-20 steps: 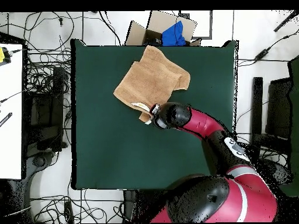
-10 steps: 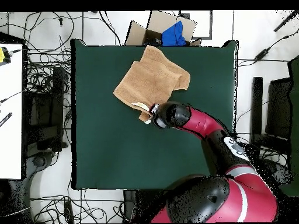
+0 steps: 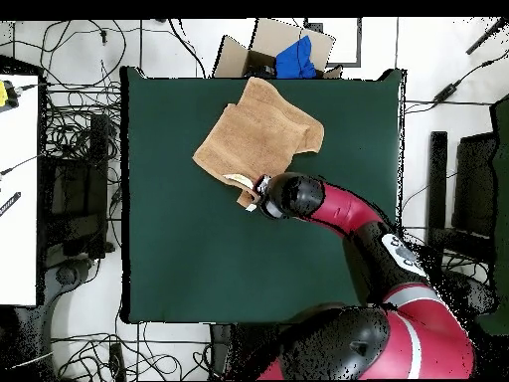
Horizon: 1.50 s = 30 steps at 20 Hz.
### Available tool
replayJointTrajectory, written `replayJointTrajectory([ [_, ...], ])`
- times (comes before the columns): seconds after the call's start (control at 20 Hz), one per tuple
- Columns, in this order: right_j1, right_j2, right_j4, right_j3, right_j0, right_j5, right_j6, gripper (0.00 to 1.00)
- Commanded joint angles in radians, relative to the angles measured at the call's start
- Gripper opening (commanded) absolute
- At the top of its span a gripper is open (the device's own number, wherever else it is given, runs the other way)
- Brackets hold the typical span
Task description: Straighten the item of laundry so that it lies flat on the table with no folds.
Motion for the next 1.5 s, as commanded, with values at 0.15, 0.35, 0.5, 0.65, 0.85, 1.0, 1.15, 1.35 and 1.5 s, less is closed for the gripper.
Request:
replayJointTrajectory([
  [0.15,-0.085,0.002,-0.009,0.104,0.058,0.004,0.094,0.0],
  [0.35,-0.115,-0.041,-0.031,0.12,0.09,-0.02,0.113,0.0],
  [0.5,-0.137,-0.049,-0.034,0.141,0.088,-0.026,0.107,0.0],
  [0.65,-0.165,-0.058,-0.029,0.183,0.097,-0.039,0.12,0.0],
  [0.85,-0.194,-0.053,-0.023,0.228,0.088,-0.044,0.117,0.0],
  [1.0,-0.197,-0.05,-0.022,0.236,0.082,-0.039,0.109,0.0],
  [1.15,-0.199,-0.054,-0.024,0.232,0.081,-0.028,0.1,0.0],
  [1.35,-0.212,-0.064,-0.023,0.25,0.089,-0.027,0.11,0.0],
  [1.5,-0.224,-0.062,-0.019,0.273,0.086,-0.034,0.114,0.0],
])
